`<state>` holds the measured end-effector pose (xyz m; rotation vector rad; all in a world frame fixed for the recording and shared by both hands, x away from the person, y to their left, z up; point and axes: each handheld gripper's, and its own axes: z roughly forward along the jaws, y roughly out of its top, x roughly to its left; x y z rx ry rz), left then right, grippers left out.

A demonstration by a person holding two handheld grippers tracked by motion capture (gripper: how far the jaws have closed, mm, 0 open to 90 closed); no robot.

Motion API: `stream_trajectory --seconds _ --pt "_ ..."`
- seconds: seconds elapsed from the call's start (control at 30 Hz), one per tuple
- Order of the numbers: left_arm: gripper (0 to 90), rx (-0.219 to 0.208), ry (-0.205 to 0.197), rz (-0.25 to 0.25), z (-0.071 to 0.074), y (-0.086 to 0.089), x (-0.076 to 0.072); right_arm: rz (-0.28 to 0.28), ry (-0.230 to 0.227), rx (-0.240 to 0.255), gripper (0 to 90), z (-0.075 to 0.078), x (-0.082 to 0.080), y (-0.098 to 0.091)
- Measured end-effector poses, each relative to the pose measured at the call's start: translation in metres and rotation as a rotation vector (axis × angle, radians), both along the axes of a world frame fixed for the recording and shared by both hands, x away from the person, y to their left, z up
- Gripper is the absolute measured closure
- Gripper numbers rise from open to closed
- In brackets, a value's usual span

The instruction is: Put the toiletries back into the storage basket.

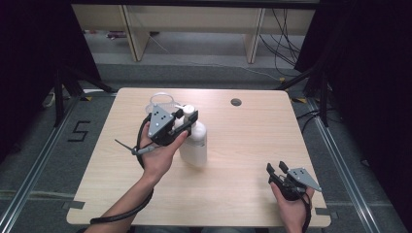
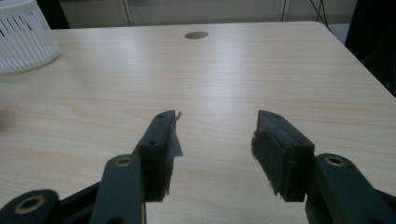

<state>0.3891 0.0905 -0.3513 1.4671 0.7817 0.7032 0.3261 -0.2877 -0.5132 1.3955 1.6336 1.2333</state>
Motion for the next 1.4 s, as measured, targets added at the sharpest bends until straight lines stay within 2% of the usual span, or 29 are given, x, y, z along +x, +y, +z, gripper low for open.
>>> stream_trajectory --seconds 0.07,0.1,0.17,0.2,0.37,0.5,0.53,0.63,0.77,0.83,0.87,0.97,1.1,1.13,1.17,1.23,1.27,1.4 --pt "59.1 0.000 0.000 0.006 0.001 0.003 0.001 -0.013 0.006 -0.013 49.4 0.001 -0.001 0.000" --pt "59.1 0.000 0.002 0.009 0.001 0.004 0.001 -0.025 0.031 0.024 49.4 0.001 -0.002 0.003" --pt "59.1 0.004 0.004 0.014 0.002 0.006 0.002 -0.025 0.031 0.025 49.4 0.001 -0.002 0.003" --pt "59.1 0.007 0.008 0.019 0.002 0.008 0.002 -0.013 0.010 -0.011 49.4 0.001 -0.001 0.000" --pt "59.1 0.013 0.011 0.029 0.003 0.014 0.004 -0.014 0.013 -0.009 49.4 0.001 -0.001 0.000" --pt "59.1 0.000 0.010 0.040 0.004 0.019 0.005 -0.014 0.010 -0.011 49.4 0.001 -0.001 0.000" --pt "59.1 0.001 0.011 0.041 0.005 0.020 0.005 -0.009 0.004 0.006 49.4 0.000 0.000 0.001" --pt "59.1 0.005 0.007 0.043 0.007 0.022 0.006 -0.012 0.004 0.009 49.4 0.000 0.000 0.001" --pt "59.1 0.009 0.009 0.048 0.009 0.025 0.007 -0.012 -0.002 -0.005 49.3 0.000 0.000 0.000" --pt "59.1 0.009 0.010 0.051 0.010 0.027 0.007 -0.028 0.015 0.037 49.4 0.000 -0.001 0.004" --pt "59.1 0.008 0.008 0.053 0.010 0.028 0.007 -0.013 -0.002 -0.006 49.3 0.000 0.000 0.000" --pt "59.1 0.011 0.006 0.057 0.012 0.031 0.008 -0.015 -0.001 0.010 49.4 0.000 0.000 0.002" --pt "59.2 0.009 0.004 0.062 0.014 0.034 0.008 -0.015 0.004 -0.009 49.4 0.000 0.000 0.000" --pt "59.1 0.010 0.005 0.064 0.014 0.035 0.008 -0.007 0.005 0.008 49.4 0.000 0.000 0.001" --pt "59.1 0.010 0.001 0.066 0.015 0.036 0.009 -0.013 -0.001 -0.004 49.4 0.000 0.000 0.001" --pt "59.1 0.011 0.002 0.069 0.015 0.038 0.009 -0.010 0.003 0.007 49.4 0.000 0.000 0.001" --pt "59.1 0.008 -0.002 0.070 0.016 0.038 0.009 -0.013 -0.002 -0.006 49.4 0.000 0.000 0.000" --pt "59.2 0.011 -0.006 0.075 0.017 0.041 0.009 -0.014 -0.002 -0.006 49.3 0.000 0.000 0.000"
